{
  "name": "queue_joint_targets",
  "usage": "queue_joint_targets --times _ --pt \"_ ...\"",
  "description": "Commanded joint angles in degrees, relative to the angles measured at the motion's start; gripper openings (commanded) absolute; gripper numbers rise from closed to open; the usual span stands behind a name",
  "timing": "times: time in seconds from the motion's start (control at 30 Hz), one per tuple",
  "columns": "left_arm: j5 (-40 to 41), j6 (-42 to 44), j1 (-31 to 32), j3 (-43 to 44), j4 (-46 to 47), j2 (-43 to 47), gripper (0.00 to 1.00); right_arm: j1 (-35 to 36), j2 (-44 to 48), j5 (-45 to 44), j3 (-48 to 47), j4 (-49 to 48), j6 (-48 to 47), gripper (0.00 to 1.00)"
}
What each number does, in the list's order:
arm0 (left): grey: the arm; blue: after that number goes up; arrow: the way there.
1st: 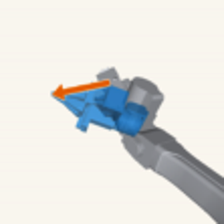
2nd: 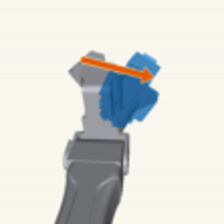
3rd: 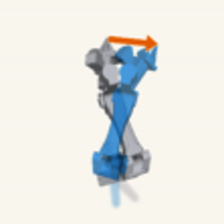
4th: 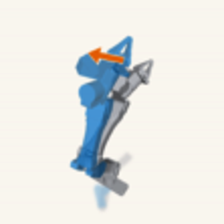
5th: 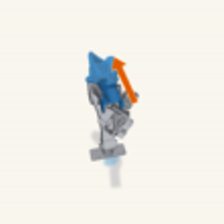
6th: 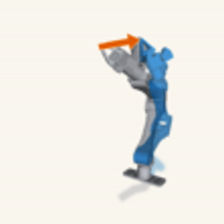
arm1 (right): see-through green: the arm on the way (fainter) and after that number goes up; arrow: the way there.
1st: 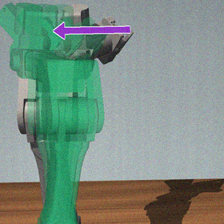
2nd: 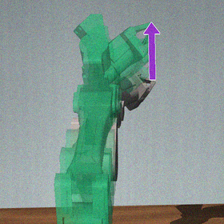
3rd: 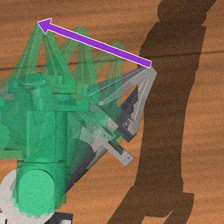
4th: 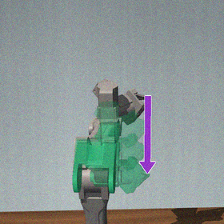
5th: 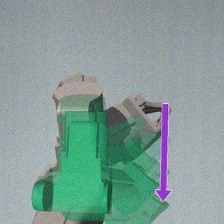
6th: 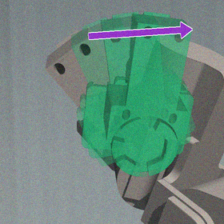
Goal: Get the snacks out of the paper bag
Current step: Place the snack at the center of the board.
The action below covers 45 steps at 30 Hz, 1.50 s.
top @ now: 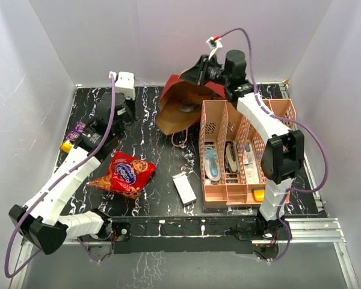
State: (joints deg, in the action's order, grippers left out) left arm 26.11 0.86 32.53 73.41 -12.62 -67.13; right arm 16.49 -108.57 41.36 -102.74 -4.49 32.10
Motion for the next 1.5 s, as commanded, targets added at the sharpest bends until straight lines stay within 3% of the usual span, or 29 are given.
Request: queue_joint_targets --times 0.0,0.27,0.57,0.67,0.83,0.97,1.03,1.2,1.4,1.47 --pt "3.36 -4.01 -5.13 0.74 -3.5 0.25 0.0 4.71 -0.02 10.11 2.22 -5.08 0.82 0.08" --pt "-0.88 -12.47 -17.19 0.33 -7.79 -3.84 0.0 6.18 1.57 11.26 7.43 -7.64 2.18 0.08" --pt "10.31 -25.54 -26.69 2.89 -12.88 -15.77 0.0 6.14 0.91 9.25 6.02 -7.6 3.65 0.08" --pt "18.99 -32.39 -28.66 1.25 -12.7 -19.45 0.0 6.15 0.99 8.62 5.89 -7.64 3.78 0.08" --pt "30.03 -53.15 -31.24 2.65 -23.73 -27.98 0.0 6.09 0.57 8.49 4.45 -7.55 4.11 0.08" --pt "31.55 -67.5 -33.42 4.97 -36.48 -34.58 0.0 6.06 0.53 8.65 3.37 -6.97 3.98 0.08" --pt "30.86 -71.23 -35.33 1.34 -35.92 -35.05 0.0 6.1 0.87 8.12 3.46 -6.77 3.66 0.08" --pt "29.78 -75.12 -38.14 -8.06 -32.1 -33.12 0.0 6.08 0.94 7.78 3.64 -6.72 3.41 0.08" --pt "29.87 -75.91 -38.53 -9.49 -31.12 -33.45 0.0 6.05 -0.35 8.13 3.2 -8.38 5.66 0.08" --pt "28.43 -76.19 -38.6 -8.71 -31.71 -35.34 0.06 6.18 -0.37 8.2 3.12 -8.95 6.14 0.08"
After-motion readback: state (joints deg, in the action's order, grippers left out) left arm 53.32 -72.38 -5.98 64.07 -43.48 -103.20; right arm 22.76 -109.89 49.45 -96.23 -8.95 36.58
